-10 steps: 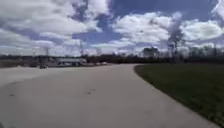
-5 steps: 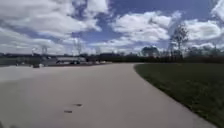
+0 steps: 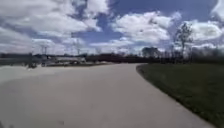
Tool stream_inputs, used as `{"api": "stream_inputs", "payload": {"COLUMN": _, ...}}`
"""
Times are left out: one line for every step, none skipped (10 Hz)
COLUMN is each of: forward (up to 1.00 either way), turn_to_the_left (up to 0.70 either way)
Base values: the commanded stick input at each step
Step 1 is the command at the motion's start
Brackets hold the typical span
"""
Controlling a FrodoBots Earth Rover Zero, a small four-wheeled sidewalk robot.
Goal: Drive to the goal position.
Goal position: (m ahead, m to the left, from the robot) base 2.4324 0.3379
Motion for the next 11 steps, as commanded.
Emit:
{"api": "stream_inputs", "payload": {"forward": 1.00, "turn_to_the_left": 0.00}}
{"api": "stream_inputs", "payload": {"forward": 1.00, "turn_to_the_left": -0.13}}
{"api": "stream_inputs", "payload": {"forward": 1.00, "turn_to_the_left": -0.27}}
{"api": "stream_inputs", "payload": {"forward": 1.00, "turn_to_the_left": 0.00}}
{"api": "stream_inputs", "payload": {"forward": 1.00, "turn_to_the_left": 0.00}}
{"api": "stream_inputs", "payload": {"forward": 1.00, "turn_to_the_left": 0.00}}
{"api": "stream_inputs", "payload": {"forward": 1.00, "turn_to_the_left": 0.00}}
{"api": "stream_inputs", "payload": {"forward": 1.00, "turn_to_the_left": -0.11}}
{"api": "stream_inputs", "payload": {"forward": 1.00, "turn_to_the_left": -0.25}}
{"api": "stream_inputs", "payload": {"forward": 1.00, "turn_to_the_left": 0.00}}
{"api": "stream_inputs", "payload": {"forward": 1.00, "turn_to_the_left": 0.00}}
